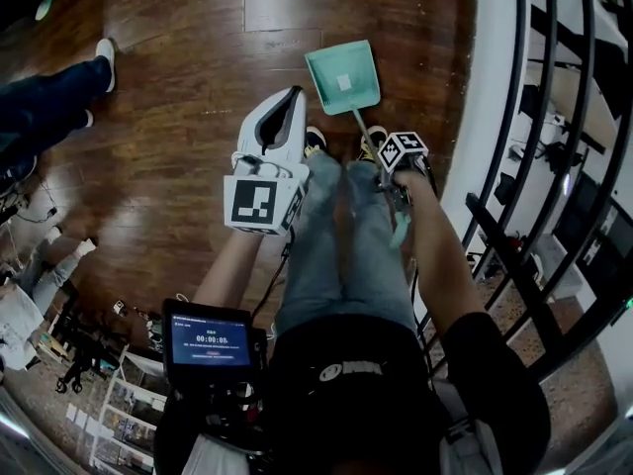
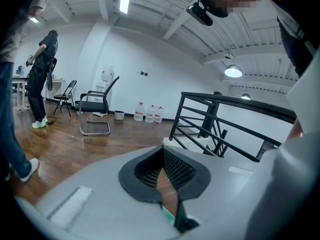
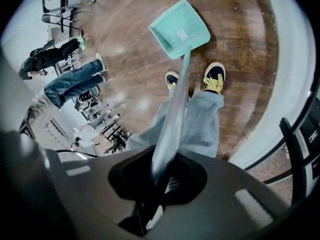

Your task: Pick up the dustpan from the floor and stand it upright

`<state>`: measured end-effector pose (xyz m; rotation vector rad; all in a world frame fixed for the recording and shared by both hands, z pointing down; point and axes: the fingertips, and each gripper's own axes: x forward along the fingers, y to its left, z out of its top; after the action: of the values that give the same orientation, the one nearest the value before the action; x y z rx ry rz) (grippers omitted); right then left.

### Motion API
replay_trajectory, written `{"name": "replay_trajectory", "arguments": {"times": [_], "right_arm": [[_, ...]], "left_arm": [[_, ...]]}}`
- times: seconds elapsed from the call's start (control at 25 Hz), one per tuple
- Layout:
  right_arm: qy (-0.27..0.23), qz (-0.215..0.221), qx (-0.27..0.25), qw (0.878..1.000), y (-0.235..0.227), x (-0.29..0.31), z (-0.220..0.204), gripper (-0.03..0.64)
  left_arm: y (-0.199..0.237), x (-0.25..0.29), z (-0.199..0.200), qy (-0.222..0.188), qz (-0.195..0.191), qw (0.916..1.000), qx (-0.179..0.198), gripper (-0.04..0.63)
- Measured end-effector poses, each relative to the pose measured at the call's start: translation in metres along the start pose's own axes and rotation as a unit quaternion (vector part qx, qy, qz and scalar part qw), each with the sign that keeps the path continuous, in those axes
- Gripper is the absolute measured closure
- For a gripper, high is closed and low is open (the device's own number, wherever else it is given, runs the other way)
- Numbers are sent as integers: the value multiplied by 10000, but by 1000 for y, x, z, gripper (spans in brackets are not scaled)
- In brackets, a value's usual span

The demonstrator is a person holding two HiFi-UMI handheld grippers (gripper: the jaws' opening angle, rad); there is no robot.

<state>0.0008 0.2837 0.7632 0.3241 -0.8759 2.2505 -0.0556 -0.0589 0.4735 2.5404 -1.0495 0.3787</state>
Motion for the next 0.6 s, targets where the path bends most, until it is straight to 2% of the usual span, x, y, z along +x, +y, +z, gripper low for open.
{"name": "replay_trajectory", "arguments": {"times": [0.12,0.24,0.4,0.6], "right_arm": [[218,7,15,9998,7,9,-13,554],[133,294,-125,9994,24,10,-5,521],[-14,733,-625,9953,59,-6,15,413],[-237,1186,-829,9892,93,-46,48,293]], "left_arm": [[-3,-4,4,96,-80,9999,-24,575],[0,-5,6,142,-76,9999,5,575],[8,-10,14,138,33,9999,-28,575],[23,-9,26,77,95,9999,5,575]]}}
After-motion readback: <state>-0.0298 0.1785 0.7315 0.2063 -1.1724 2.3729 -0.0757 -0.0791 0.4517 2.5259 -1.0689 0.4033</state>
